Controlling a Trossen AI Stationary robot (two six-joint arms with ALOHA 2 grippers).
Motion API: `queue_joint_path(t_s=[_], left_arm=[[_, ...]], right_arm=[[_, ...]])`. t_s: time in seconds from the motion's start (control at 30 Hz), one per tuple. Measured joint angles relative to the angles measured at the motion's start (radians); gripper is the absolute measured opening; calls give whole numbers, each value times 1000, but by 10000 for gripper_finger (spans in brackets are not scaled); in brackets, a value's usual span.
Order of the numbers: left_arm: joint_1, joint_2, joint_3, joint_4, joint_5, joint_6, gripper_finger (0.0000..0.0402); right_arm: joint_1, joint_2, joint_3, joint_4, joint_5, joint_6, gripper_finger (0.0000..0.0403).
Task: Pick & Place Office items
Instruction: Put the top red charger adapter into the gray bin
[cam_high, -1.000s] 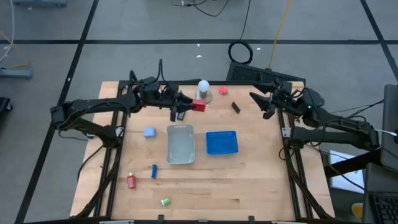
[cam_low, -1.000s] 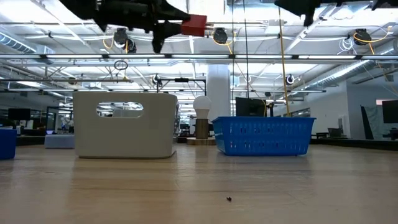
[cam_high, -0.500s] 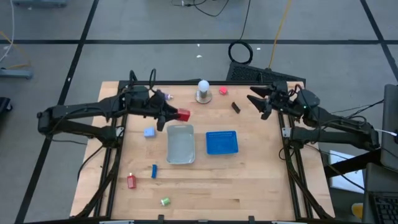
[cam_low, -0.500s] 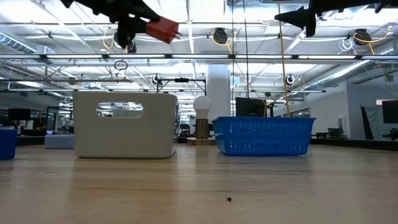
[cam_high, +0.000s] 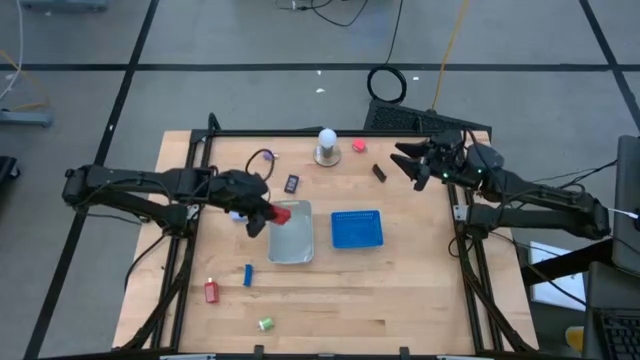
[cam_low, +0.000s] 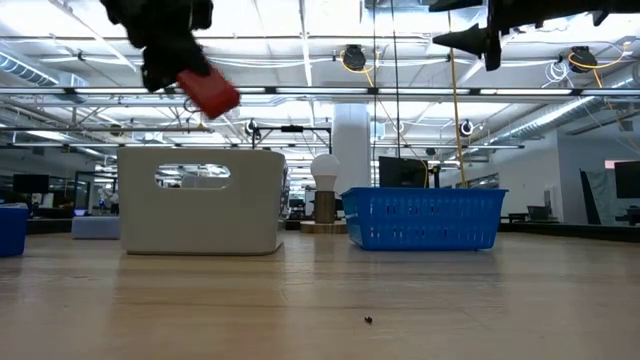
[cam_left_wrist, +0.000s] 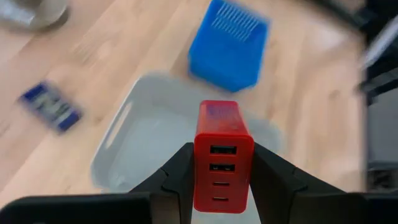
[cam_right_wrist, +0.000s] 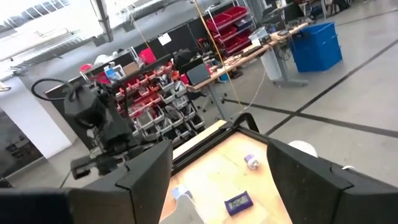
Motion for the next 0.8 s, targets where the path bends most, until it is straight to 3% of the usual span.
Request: queue_joint_path(t_s=[0.37,0.8], left_arm=[[20,74,0,-47,-45,28,129],[61,240,0,46,-18,89,133]], right_arm=[[0,36,0,2,-1,16,256],[0,37,0,0,-4,30,256]])
